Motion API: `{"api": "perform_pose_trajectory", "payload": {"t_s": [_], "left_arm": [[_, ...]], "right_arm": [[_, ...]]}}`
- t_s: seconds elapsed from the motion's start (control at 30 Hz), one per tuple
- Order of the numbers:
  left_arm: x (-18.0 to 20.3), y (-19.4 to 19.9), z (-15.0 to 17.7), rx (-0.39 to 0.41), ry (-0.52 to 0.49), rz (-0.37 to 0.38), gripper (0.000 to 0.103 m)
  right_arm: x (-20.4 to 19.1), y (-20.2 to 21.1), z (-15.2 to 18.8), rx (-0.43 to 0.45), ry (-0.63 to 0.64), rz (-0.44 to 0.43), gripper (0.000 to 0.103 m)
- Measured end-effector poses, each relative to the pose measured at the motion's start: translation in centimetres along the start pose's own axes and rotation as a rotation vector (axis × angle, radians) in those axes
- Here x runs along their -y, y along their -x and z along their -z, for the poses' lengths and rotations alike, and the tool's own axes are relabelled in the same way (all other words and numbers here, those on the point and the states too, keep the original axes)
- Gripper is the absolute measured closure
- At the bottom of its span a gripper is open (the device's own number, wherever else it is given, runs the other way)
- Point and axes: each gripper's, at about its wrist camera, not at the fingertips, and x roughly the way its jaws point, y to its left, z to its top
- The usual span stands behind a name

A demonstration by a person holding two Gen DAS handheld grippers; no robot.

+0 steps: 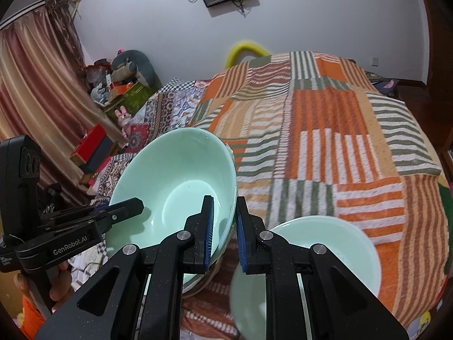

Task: Organize plates and bowls
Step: 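Lift the mint green bowl with both tools and carry it over the bowl stack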

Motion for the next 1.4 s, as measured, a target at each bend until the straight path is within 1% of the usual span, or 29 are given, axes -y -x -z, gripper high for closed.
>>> {"api": "perform_pose_trajectory", "payload": {"t_s": [0.33,0.7,0.93,1.2,1.4], "left_arm": [[-3.0,-0.3,2.1,-0.030,0.046,-0.027,0.092],[-5.1,-2.3,4.0,-0.085,0.087,-0.045,0.092],[-6.0,-3.5,4.8,-0.114,0.100,-0.058,0.092],[-6.4,-4.6,5.0,-0.136,0.102,-0.061,0.092],[-6.7,-5.5,5.3,-0.148,0.108,-0.086,0.091]], "right_arm": [[-2.2,-1.8,1.7,-0.055,0.018,-0.022,0.089],[-3.4,-3.7,3.1,-0.108,0.026,-0.020,0.089],[-3.6,-4.9,3.9,-0.143,0.026,-0.017,0.089],[-3.6,-5.6,4.4,-0.161,0.032,0.001,0.089],[-3.9,-6.2,4.8,-0.172,0.052,0.015,0.089]]}}
